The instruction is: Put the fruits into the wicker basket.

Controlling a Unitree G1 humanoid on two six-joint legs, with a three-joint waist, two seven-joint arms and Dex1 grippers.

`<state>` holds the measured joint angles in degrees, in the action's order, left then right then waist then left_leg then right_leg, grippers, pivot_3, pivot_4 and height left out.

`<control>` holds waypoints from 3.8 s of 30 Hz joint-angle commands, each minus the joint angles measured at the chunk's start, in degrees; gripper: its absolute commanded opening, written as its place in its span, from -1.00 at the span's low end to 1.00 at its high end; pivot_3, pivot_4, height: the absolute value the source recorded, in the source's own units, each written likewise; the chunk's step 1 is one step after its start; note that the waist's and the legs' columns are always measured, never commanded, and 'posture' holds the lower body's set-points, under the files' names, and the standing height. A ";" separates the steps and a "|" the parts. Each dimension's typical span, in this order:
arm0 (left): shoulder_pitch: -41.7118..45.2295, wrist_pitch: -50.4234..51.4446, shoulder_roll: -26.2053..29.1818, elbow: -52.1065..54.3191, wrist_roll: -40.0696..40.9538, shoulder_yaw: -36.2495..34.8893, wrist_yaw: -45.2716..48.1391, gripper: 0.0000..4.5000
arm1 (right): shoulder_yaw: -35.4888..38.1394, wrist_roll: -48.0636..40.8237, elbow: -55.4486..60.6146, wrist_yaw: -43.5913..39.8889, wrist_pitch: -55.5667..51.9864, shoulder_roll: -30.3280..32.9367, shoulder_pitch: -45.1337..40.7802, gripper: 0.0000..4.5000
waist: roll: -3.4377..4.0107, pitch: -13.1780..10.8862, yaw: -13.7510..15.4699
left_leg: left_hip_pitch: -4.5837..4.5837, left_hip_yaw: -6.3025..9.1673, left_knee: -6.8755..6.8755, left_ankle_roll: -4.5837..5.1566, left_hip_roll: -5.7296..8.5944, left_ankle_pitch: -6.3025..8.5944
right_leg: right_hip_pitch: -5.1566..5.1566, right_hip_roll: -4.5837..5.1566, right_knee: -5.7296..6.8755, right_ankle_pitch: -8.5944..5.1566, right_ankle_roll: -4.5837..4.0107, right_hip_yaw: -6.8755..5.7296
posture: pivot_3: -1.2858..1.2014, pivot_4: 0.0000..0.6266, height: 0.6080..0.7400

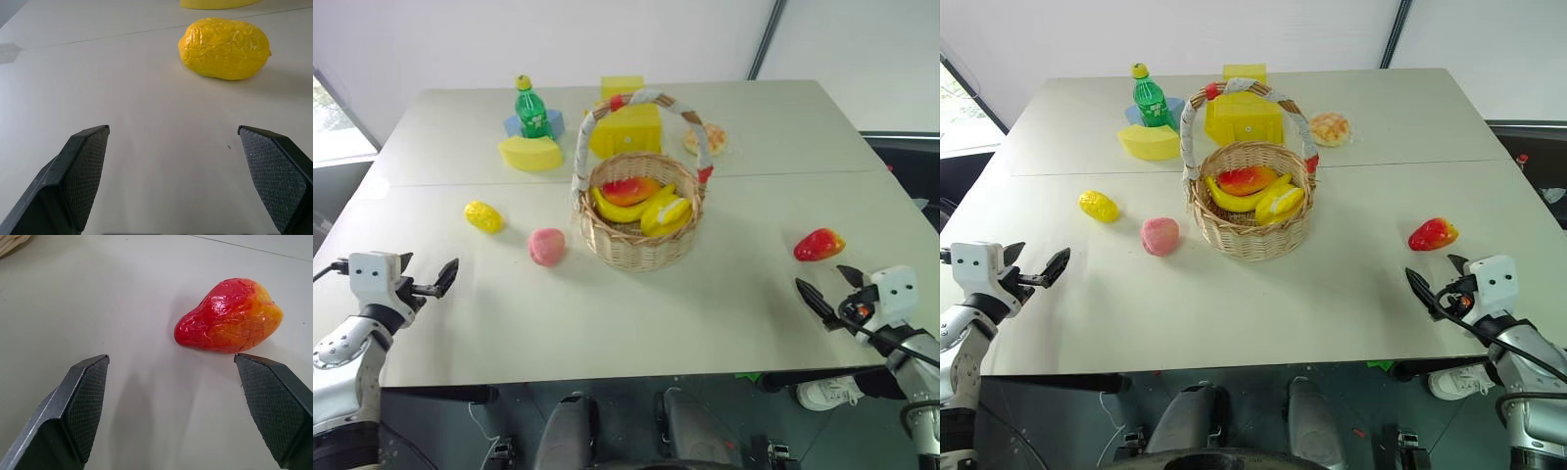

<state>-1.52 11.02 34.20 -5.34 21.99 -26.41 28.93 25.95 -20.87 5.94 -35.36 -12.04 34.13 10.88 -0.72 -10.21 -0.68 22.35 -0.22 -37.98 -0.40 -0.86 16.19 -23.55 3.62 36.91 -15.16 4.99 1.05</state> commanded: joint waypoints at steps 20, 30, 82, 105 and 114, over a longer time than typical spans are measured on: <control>5.76 -0.05 6.47 1.30 -4.50 2.21 0.84 1.00 | -0.19 -7.73 21.93 -3.54 -10.20 8.55 -3.67 0.91 | -0.01 0.00 0.05 | 0.00 0.00 -0.01 0.00 0.01 0.00 | 0.00 -0.08 0.03 0.06 0.10 -0.04 | 0.03 -0.52 1.00; 17.22 13.94 4.72 0.58 -5.58 6.13 -4.90 1.00 | -10.69 -16.31 35.35 -2.62 -20.79 12.25 -19.12 0.91 | -0.13 -0.02 0.00 | 0.03 0.05 -0.01 0.00 0.04 0.00 | -0.01 -0.09 0.03 0.11 0.21 -0.15 | 0.03 -0.52 1.00; 51.71 50.70 -22.81 -7.08 -10.21 -6.63 -52.82 -0.19 | -29.60 -8.30 33.28 -2.74 -18.28 0.23 -27.76 1.00 | -0.66 -0.12 0.11 | 0.12 0.40 -0.11 -0.13 0.34 -0.07 | -0.02 -0.05 0.15 0.13 0.24 -0.28 | 0.03 -0.52 1.00; 22.85 27.55 2.87 35.25 11.26 18.07 12.51 -0.19 | -28.90 -6.05 25.68 -5.92 -14.52 0.24 -31.10 1.00 | -0.63 -0.12 1.38 | 0.13 0.33 0.19 -0.56 0.13 -0.18 | -0.07 0.22 -0.06 -0.07 -0.34 -0.25 | 0.03 -0.52 1.00; 39.58 21.82 -3.75 22.14 -3.18 35.97 9.42 -0.19 | -28.23 -4.85 27.46 -3.84 -14.66 0.05 -29.12 1.00 | -0.61 -0.14 0.74 | 0.12 0.34 0.01 -0.39 0.21 -0.11 | -0.06 -0.39 0.07 0.03 -0.02 -0.26 | 0.03 -0.52 1.00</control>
<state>36.85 34.46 30.62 17.95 20.55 9.28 38.41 -3.63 -25.80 30.71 -40.09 -27.16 34.58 -18.50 -1.33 -10.34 0.05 22.46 0.12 -37.97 -0.79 -0.67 16.08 -23.61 3.21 36.99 -15.13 4.98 0.78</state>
